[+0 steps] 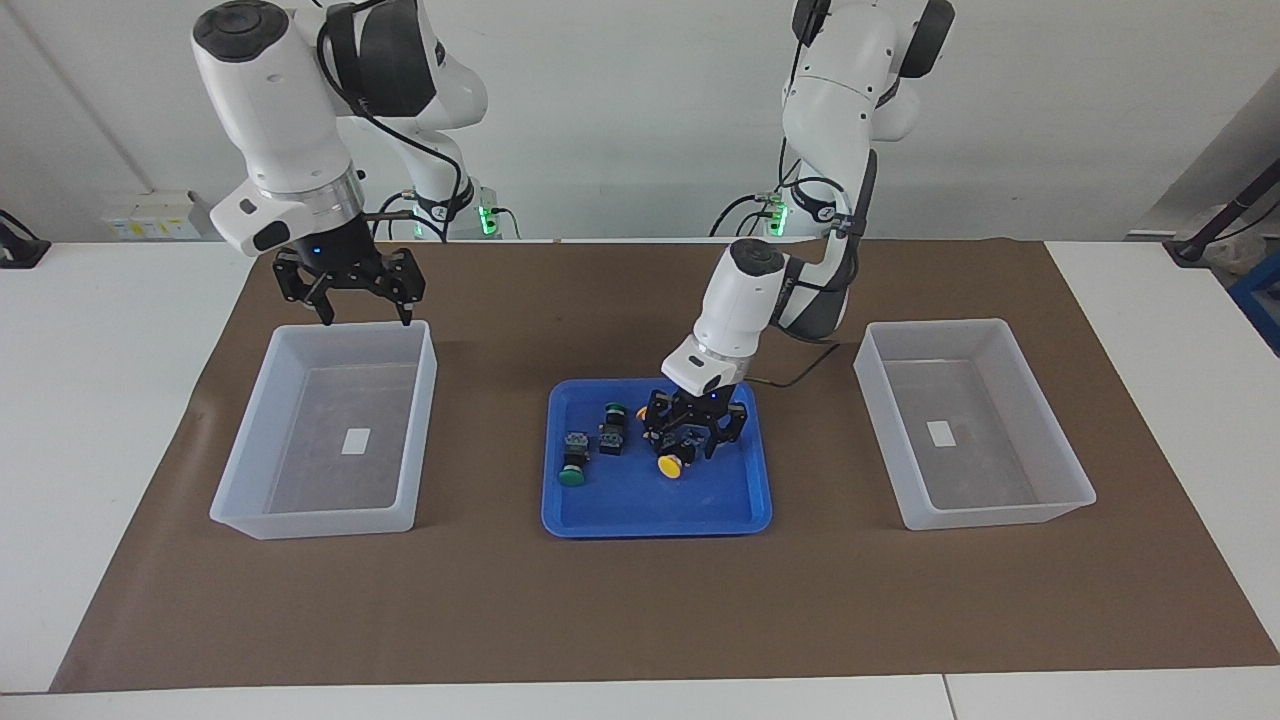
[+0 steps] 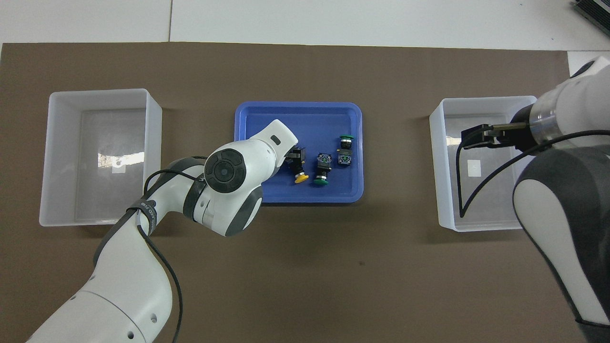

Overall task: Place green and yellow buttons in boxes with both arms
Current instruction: 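Lift the yellow button with the left gripper while the right gripper reaches the tray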

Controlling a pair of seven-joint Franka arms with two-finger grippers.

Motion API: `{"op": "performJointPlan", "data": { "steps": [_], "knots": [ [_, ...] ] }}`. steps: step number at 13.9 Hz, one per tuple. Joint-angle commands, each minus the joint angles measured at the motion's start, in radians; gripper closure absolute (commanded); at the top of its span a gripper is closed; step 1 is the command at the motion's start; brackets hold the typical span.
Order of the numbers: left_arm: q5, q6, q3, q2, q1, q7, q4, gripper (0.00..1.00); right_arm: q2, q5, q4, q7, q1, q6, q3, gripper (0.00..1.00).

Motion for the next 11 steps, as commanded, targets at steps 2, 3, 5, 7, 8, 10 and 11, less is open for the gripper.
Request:
{"op": "performJointPlan", "data": {
  "steps": [2,3,5,7,8,10,11],
  "knots": [
    [-0.002,0.010,0.014,0.007,-0.012,0.001,-0.002,0.54,0.047,0.014,0.003,0.035,0.034,0.051,0.001,0.00],
    [-0.002,0.010,0.014,0.007,-0.011,0.002,-0.002,0.65,0.058,0.014,0.003,0.038,0.039,0.059,0.001,0.00],
    [-0.002,0.010,0.014,0.007,-0.009,0.004,-0.002,0.85,0.093,0.014,0.003,0.078,0.086,0.090,0.001,0.00],
    [-0.002,0.008,0.014,0.007,-0.006,0.004,-0.002,0.99,0.134,0.011,0.000,0.139,0.143,0.120,0.001,0.00],
    [-0.002,0.008,0.014,0.007,-0.006,0.004,-0.002,1.00,0.151,-0.001,-0.006,0.165,0.165,0.143,0.001,0.00],
    [-0.002,0.005,0.014,0.007,0.000,0.007,0.005,1.00,0.162,-0.004,-0.039,0.214,0.197,0.202,0.001,0.00],
    [-0.002,-0.001,0.014,0.010,0.004,0.005,0.017,1.00,0.167,-0.004,-0.058,0.236,0.211,0.231,0.002,0.00]
  ]
}}
